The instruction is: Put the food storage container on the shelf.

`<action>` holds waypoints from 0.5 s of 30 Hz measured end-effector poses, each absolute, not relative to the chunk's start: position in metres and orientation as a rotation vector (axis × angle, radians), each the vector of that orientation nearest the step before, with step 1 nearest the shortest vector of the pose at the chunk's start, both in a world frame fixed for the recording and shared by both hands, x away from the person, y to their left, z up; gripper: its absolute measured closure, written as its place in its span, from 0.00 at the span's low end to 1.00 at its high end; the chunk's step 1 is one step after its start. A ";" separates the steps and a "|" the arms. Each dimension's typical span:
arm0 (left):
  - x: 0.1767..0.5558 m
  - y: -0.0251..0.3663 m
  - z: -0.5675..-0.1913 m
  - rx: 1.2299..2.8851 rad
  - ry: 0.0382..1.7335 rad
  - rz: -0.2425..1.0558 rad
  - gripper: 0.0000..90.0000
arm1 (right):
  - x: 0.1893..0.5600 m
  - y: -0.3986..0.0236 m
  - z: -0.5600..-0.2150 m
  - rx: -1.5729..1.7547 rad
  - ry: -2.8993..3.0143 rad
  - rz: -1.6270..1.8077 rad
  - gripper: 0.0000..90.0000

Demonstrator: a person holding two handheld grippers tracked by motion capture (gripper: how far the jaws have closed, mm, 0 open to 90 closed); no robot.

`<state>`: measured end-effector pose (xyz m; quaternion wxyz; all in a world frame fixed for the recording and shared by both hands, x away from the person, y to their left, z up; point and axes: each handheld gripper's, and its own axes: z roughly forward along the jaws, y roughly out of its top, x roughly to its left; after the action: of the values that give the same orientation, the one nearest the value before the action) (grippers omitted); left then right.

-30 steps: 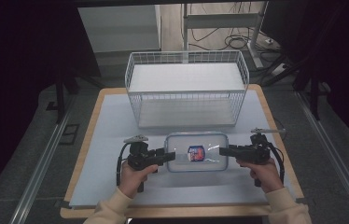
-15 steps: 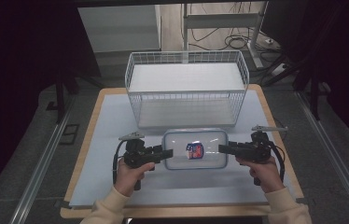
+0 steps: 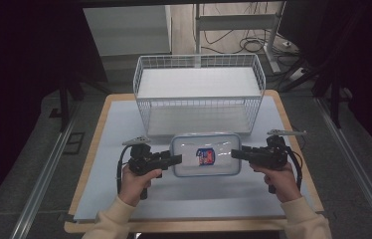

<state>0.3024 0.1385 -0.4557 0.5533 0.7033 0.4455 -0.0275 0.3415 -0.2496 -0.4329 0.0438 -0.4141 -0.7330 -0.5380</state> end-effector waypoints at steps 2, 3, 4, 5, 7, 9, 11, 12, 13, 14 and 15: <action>0.303 0.139 -0.454 1.659 1.054 -0.065 0.53 | 0.342 -0.250 -0.429 -1.262 -2.233 -1.663 0.58; 0.303 0.139 -0.451 1.653 1.046 -0.065 0.53 | 0.342 -0.251 -0.427 -1.258 -2.235 -1.672 0.58; 0.303 0.139 -0.450 1.652 1.044 -0.063 0.53 | 0.342 -0.250 -0.425 -1.254 -2.243 -1.674 0.58; 0.303 0.139 -0.450 1.652 1.044 -0.063 0.53 | 0.342 -0.250 -0.425 -1.254 -2.243 -1.674 0.58; 0.305 0.140 -0.448 1.652 1.044 -0.060 0.53 | 0.342 -0.250 -0.422 -1.253 -2.246 -1.679 0.58; 0.309 0.140 -0.444 1.665 1.050 -0.050 0.53 | 0.345 -0.249 -0.422 -1.260 -2.245 -1.677 0.58; 0.311 0.141 -0.440 1.665 1.050 -0.040 0.52 | 0.346 -0.247 -0.422 -1.261 -2.241 -1.677 0.58; 0.312 0.142 -0.437 1.665 1.049 -0.035 0.52 | 0.347 -0.246 -0.420 -1.260 -2.240 -1.684 0.58; 0.312 0.142 -0.437 1.665 1.049 -0.035 0.52 | 0.348 -0.245 -0.418 -1.259 -2.238 -1.692 0.58; 0.313 0.143 -0.432 1.661 1.043 -0.024 0.52 | 0.348 -0.245 -0.416 -1.256 -2.241 -1.696 0.58; 0.314 0.144 -0.430 1.661 1.043 -0.020 0.52 | 0.349 -0.244 -0.413 -1.252 -2.241 -1.702 0.58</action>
<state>0.3139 0.1442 -0.4301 0.5566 0.7035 0.4418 -0.0087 0.3493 -0.2438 -0.4132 0.0310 -0.4062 -0.7273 -0.5523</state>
